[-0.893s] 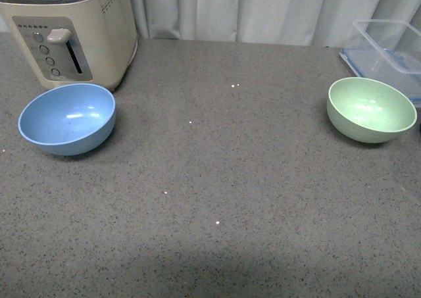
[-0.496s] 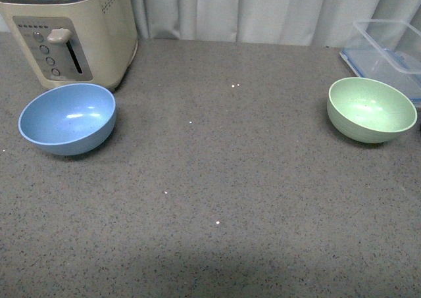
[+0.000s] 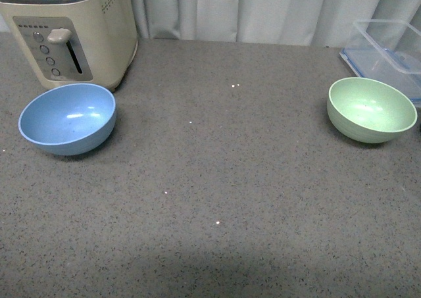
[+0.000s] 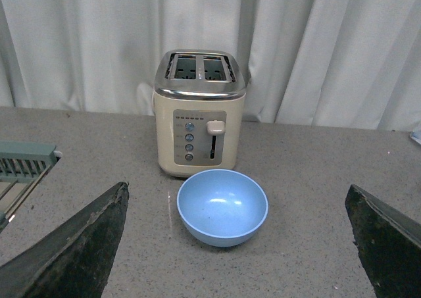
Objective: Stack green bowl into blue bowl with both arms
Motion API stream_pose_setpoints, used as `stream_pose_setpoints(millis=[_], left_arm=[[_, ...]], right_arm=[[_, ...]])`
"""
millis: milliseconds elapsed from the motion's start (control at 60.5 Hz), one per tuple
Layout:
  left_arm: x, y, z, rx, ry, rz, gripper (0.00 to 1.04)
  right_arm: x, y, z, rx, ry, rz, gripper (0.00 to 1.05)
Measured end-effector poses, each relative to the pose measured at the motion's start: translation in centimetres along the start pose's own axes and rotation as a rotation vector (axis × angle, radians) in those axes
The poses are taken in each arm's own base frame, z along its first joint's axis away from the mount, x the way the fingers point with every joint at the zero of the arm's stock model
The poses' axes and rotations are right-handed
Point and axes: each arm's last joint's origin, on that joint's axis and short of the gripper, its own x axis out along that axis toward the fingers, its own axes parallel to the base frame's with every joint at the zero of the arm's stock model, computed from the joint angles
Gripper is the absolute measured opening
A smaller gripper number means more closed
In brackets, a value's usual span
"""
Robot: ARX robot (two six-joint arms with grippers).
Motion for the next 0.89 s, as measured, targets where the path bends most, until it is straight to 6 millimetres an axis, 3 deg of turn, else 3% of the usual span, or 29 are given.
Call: stream_pose_setpoints(millis=[893], left_arm=[[0.0, 0.0, 0.0, 0.0, 0.0, 0.0, 0.98]], right_arm=[[0.0, 0.0, 0.0, 0.0, 0.0, 0.0, 0.96]])
